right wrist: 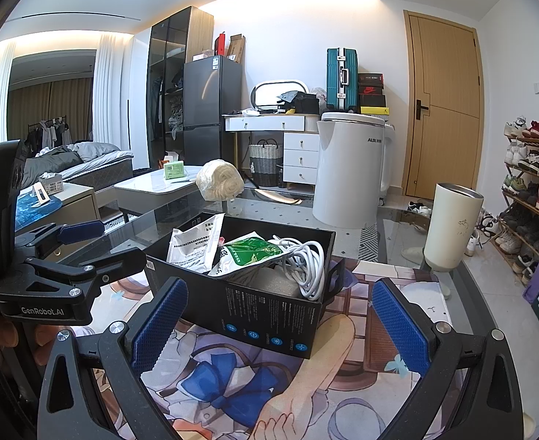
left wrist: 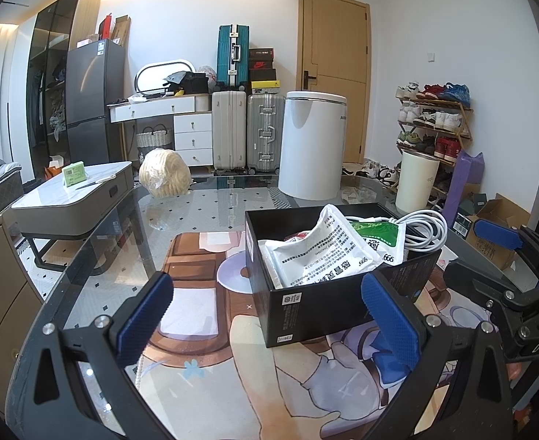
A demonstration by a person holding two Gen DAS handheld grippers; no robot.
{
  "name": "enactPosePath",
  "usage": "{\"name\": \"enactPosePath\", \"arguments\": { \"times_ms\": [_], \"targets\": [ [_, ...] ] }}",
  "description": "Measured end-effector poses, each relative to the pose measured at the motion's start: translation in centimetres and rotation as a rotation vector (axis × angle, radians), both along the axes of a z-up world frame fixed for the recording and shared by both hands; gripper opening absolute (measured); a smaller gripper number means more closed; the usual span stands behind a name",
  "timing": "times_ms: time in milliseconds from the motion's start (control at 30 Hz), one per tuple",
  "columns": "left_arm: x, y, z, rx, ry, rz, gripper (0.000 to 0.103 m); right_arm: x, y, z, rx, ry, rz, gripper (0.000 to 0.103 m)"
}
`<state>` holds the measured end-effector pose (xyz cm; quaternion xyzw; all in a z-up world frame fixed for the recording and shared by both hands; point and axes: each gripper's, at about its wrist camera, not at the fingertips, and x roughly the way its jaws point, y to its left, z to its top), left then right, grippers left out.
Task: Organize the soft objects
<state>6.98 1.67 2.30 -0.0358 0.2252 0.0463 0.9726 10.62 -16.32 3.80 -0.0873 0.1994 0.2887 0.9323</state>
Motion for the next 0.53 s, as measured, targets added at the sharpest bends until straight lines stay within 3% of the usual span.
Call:
{"name": "enactPosePath", "arguments": {
  "times_ms": [533],
  "targets": [
    [0.07, 0.18, 0.32, 0.007, -0.004, -0.007, 0.103, 0.27, -0.17, 0.10, -0.001, 0.005, -0.002, 0.102]
  ]
}}
